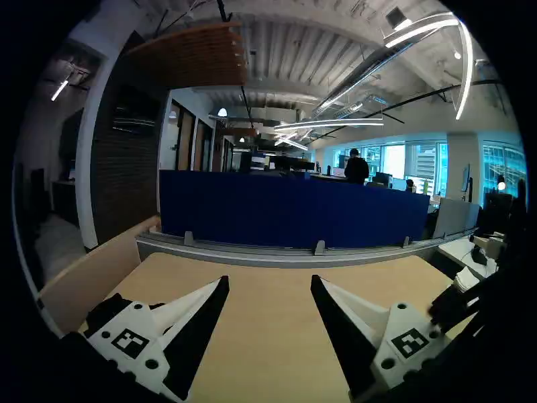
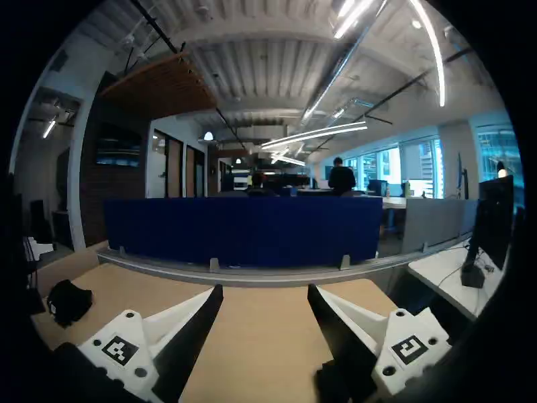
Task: Fold towel
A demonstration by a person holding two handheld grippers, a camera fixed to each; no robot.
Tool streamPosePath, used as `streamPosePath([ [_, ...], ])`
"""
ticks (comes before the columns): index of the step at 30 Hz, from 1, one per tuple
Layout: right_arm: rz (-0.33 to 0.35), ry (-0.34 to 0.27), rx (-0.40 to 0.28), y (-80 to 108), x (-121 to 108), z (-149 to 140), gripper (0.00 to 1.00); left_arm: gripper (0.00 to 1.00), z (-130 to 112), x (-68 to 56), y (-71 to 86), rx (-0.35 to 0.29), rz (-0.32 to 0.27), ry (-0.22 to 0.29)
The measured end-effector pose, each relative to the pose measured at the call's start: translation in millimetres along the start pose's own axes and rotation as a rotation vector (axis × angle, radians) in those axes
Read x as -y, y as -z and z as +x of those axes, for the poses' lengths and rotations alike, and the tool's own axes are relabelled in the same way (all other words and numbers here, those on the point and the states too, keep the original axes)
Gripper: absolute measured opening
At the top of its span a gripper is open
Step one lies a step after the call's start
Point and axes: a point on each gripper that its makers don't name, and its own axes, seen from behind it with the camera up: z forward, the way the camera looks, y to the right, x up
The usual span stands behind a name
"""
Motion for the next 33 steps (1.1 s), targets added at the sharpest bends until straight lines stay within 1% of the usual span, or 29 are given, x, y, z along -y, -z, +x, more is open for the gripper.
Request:
streamPosePath([
  [3,0.004,-0.003,0.008,-2.4,9,-3,0.98,0.9,0,-0.4,-0.2,-0.008,-0.003,-0.012],
  [8,0.007,-0.006,0.012,-3.8,19,-1,0.98,0.9,-1,-1.3,-0.5,-0.02,-0.011,-0.026],
  [14,0.009,-0.008,0.009,-3.3,31,2,0.98,0.9,-7,-3.0,-3.3,-0.027,-0.02,-0.021],
  [18,0.01,-0.008,0.01,-3.2,39,1,0.98,0.9,-12,-1.5,-5.5,-0.032,-0.017,-0.022],
  [25,0.011,0.004,0.009,-4.2,54,-1,0.98,0.9,-25,4.5,-12.9,-0.044,-0.007,-0.024],
  [33,0.014,0.01,0.011,-3.3,64,-4,0.98,0.9,-47,21.2,-18.2,-0.071,0.036,-0.037],
])
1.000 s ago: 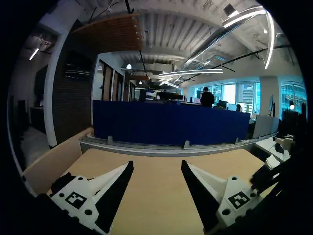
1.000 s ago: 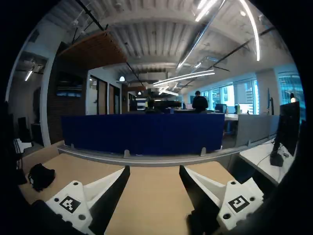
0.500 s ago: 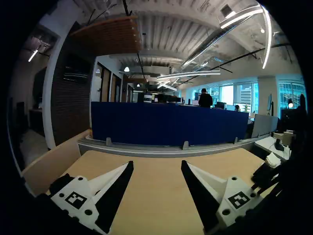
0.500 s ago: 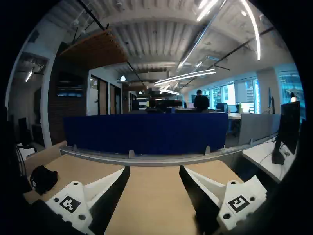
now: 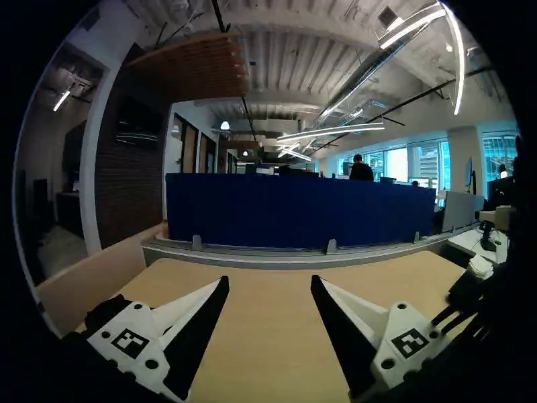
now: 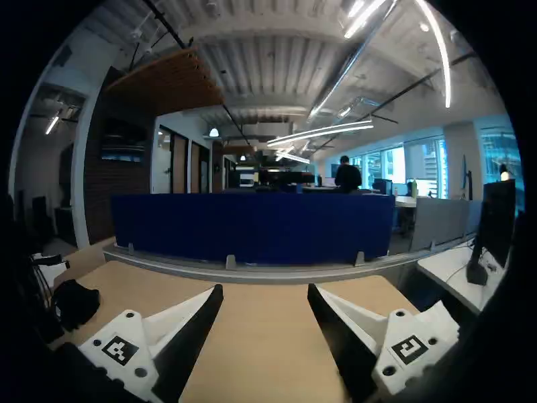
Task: Fold towel
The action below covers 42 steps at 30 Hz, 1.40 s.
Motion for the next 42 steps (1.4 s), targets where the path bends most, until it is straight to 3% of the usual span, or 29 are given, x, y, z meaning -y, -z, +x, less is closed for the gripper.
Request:
streamPosePath([
  [6,0.0,-0.008,-0.003,1.1,8,-4,0.98,0.9,-17,11.4,-2.4,-0.016,0.022,0.002],
  [14,-0.004,0.008,-0.002,0.0,13,-16,0.98,0.9,-42,20.2,-6.1,-0.044,0.045,-0.017],
  [23,-0.002,0.011,-0.022,-7.8,16,-31,0.98,0.9,-79,25.9,-11.5,-0.059,0.071,0.0],
  [35,-0.005,0.017,-0.027,-16.0,14,-58,0.98,0.9,-125,22.0,-14.8,-0.062,0.083,-0.018],
  [42,-0.011,0.015,-0.031,-16.5,11,-62,0.98,0.9,-139,23.0,-14.1,-0.06,0.093,-0.025],
])
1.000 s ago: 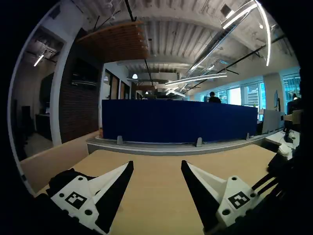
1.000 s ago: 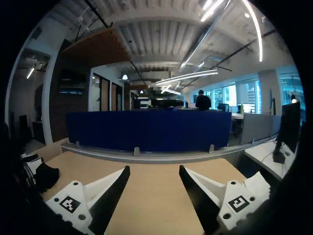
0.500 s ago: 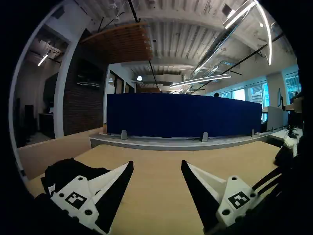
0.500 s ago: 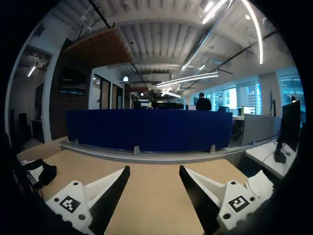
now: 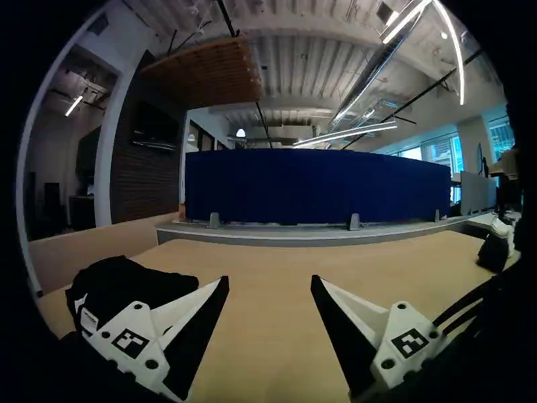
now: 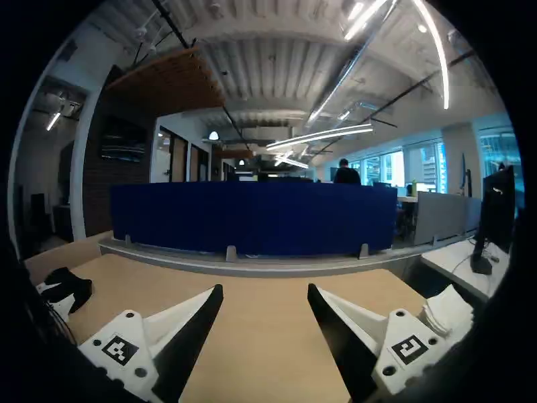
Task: Fold towel
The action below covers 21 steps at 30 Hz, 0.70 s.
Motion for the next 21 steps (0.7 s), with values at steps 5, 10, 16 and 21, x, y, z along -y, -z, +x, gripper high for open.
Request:
streamPosePath([
  [5,-0.001,0.003,-0.002,1.3,-1,-1,0.98,0.9,-4,-4.3,3.7,-0.004,-0.003,-0.001],
  [10,-0.001,0.002,-0.003,2.7,-2,-1,0.98,0.9,-4,-6.0,6.2,-0.011,0.001,-0.015],
  [16,-0.007,-0.005,-0.015,3.8,-7,0,0.98,0.9,-2,-7.3,9.7,-0.023,0.002,-0.015],
  [21,-0.012,-0.006,-0.024,1.1,-13,1,0.98,0.9,-2,-9.0,10.4,-0.024,-0.007,-0.02],
])
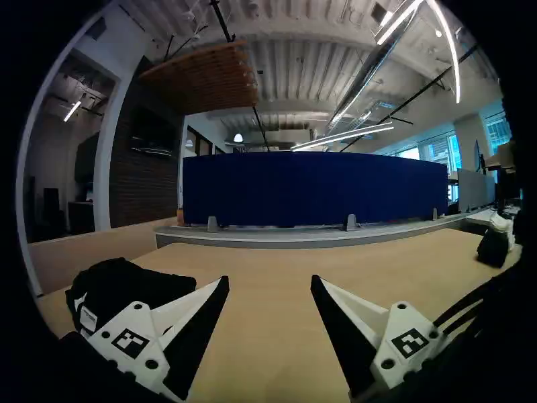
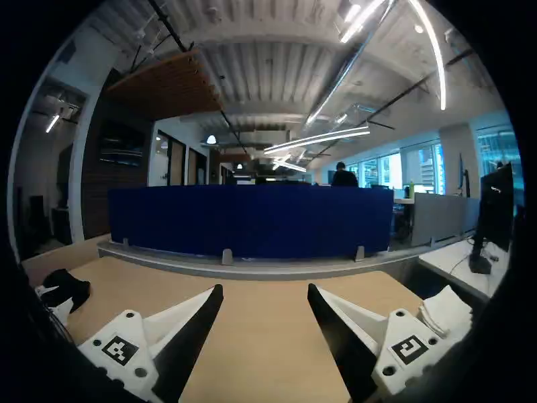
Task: Fold towel
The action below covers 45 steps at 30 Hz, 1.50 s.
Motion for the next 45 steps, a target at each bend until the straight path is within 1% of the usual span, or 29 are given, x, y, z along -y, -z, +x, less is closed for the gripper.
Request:
streamPosePath([
  [9,-0.017,0.02,-0.031,-1.6,-13,1,0.98,0.9,1,-0.3,-0.9,0.0,0.0,0.0],
  [17,-0.02,0.031,-0.061,-4.9,-22,-12,0.98,0.9,1,0.2,-0.6,0.0,0.0,0.0],
  [24,-0.013,0.014,-0.046,-5.4,-27,-49,0.98,0.9,0,0.6,-0.6,0.0,0.0,0.0],
  [32,-0.043,-0.005,-0.021,-5.3,-52,-90,0.98,0.9,0,1.2,-1.6,-0.001,0.0,0.0],
  [38,-0.065,-0.028,-0.026,-3.2,-69,-111,0.98,0.9,0,1.5,-2.4,-0.001,0.0,0.0],
  [45,-0.038,-0.051,-0.03,-1.5,-69,-126,0.99,0.9,0,1.9,-2.4,-0.001,0.0,-0.001],
])
